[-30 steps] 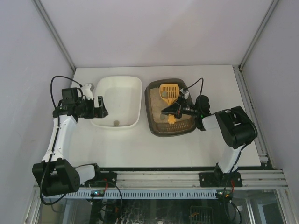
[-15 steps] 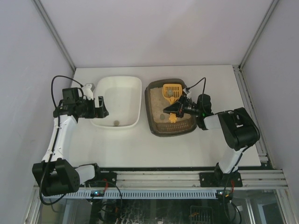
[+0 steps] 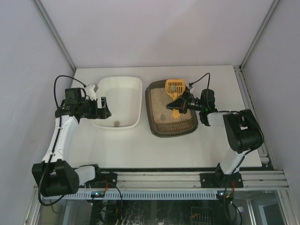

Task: Clean the litter box

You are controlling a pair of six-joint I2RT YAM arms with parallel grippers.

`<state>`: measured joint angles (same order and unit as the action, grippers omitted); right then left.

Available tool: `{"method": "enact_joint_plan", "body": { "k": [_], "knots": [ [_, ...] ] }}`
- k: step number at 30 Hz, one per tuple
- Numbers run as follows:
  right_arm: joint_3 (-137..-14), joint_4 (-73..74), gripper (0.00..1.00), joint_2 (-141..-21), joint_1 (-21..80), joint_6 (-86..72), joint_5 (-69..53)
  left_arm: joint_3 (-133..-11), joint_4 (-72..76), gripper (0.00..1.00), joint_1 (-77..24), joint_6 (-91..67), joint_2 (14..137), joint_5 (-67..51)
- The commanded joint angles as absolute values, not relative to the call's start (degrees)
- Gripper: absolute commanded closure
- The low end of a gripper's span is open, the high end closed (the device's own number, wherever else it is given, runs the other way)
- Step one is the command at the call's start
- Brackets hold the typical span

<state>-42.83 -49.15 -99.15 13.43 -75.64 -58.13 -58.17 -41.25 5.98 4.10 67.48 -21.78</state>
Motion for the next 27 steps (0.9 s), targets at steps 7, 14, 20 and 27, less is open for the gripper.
{"method": "enact_joint_plan", "body": {
  "k": [7,14,20,27],
  "knots": [
    [-43.9,-56.9,1.00,-100.3,13.7,-78.9,-61.1,-57.5,-39.6,0.00,4.9,5.3,65.5,-23.0],
    [-47.3,-43.2,1.00,-96.9,15.4,-69.3,-59.7,-58.0,-40.4,0.00,4.8,5.6,66.3,-23.0],
    [-47.8,-60.5,1.00,-101.2,16.3,-82.8,-61.2,-57.5,-40.2,0.00,4.7,5.7,65.6,-22.8],
    [-54.4,-42.0,1.00,-97.0,17.3,-70.7,-60.8,-58.1,-41.7,0.00,4.7,6.4,66.4,-23.2]
  ]
}}
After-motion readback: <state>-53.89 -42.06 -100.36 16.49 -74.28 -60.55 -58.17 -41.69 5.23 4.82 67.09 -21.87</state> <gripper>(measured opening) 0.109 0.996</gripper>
